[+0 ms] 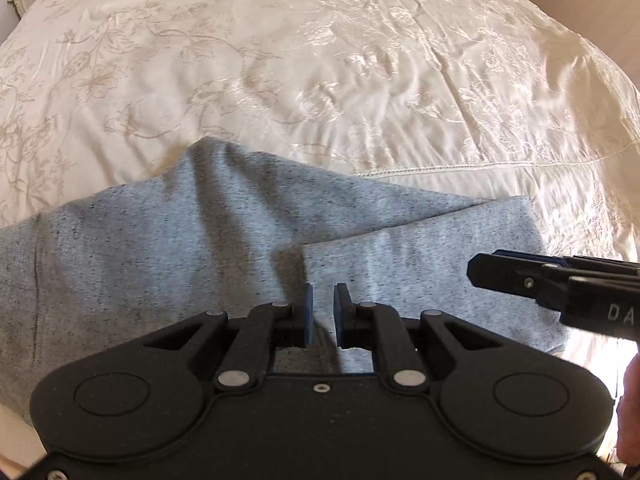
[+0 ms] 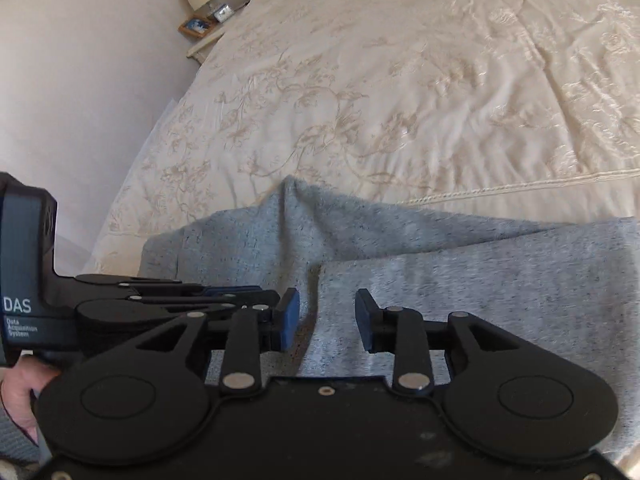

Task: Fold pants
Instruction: 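Grasp the leg hem with the right gripper and fold it over the legs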

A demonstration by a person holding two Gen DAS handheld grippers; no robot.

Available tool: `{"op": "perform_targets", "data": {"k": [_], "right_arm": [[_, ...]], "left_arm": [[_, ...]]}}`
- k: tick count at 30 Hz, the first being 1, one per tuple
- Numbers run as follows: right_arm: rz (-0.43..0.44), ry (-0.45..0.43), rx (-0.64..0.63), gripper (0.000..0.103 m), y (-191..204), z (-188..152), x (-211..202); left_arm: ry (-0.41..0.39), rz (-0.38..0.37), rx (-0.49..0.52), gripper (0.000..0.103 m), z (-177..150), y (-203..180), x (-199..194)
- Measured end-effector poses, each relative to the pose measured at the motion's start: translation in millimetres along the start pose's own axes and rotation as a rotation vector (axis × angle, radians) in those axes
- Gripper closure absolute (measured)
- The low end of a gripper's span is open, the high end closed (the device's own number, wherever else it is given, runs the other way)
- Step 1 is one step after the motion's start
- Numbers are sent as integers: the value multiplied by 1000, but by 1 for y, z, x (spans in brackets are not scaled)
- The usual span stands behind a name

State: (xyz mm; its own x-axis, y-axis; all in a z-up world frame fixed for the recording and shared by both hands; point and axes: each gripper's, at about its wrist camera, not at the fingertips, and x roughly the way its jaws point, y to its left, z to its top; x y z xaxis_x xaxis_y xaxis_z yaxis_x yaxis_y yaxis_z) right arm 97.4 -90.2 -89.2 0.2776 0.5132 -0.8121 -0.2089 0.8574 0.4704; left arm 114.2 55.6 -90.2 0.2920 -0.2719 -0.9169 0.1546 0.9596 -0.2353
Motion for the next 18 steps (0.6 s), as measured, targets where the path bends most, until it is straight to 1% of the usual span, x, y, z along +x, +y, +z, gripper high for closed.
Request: {"op": "perform_targets", "data": {"k": [3,5,6,8,9,10,11,12,13,15,17,18], "right_arm": [[-57,-22,84,68,-40,-1,-20],[-107,6,125,67,-71,-6,-27],[-135,31,126,67,-85,-10,-29],[-173,108,122,67,-114,-23,-30],[-190,151,127,68,-126,-29,-28],[-212,213,140,74,-142,-39,-25],[-220,259,154,78,-154,-47,-23],[-213,285,165,79,-162,-52,-23],[-193,289,167,79,-167,-55,-27],[-171,294,126,76,-166,-50,-34],[-164,267,52,70,-159,-39,-44],[-156,245,19,69,-156,-31,-47]], "left_arm": [[26,6,32,84,-1,-24,14],[57,12,47,84,-5,-35,28],[82,34,55,83,-7,-38,37],[132,107,79,82,-14,-43,57],[138,127,89,80,-17,-44,62],[134,138,95,80,-19,-45,63],[134,150,96,79,-19,-46,63],[133,158,90,79,-18,-47,60],[129,162,79,80,-17,-47,57],[106,174,40,80,-17,-45,46],[79,191,-13,80,-18,-40,33],[68,201,-44,80,-20,-37,28]]}}
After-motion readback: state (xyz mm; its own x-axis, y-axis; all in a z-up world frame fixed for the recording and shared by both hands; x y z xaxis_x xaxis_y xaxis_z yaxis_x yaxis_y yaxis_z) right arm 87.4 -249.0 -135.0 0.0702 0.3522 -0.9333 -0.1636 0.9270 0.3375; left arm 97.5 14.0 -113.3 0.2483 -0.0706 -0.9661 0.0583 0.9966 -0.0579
